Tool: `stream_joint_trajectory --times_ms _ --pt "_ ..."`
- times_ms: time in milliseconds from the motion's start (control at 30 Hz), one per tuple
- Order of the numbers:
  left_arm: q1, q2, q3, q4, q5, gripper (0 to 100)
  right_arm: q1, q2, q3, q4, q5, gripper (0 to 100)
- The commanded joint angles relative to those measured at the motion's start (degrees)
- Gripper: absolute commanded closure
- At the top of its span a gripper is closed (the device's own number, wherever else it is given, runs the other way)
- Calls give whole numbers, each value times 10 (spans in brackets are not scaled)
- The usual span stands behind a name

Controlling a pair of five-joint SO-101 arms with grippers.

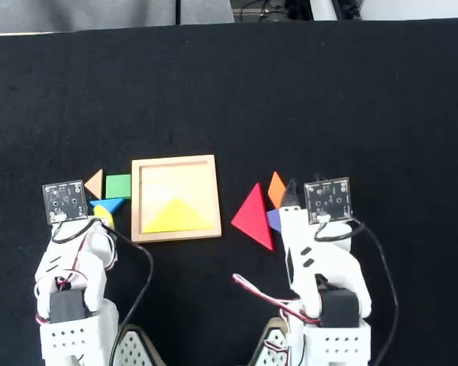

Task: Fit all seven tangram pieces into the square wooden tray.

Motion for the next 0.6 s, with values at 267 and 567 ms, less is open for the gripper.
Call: stream_joint_trajectory --times_ms 267,567 --pt "-3 -5 -13 3 -6 971 -44 76 -205 60 32 906" --pt "-1 -5 -10 2 -6 970 -127 512 -496 160 27 906"
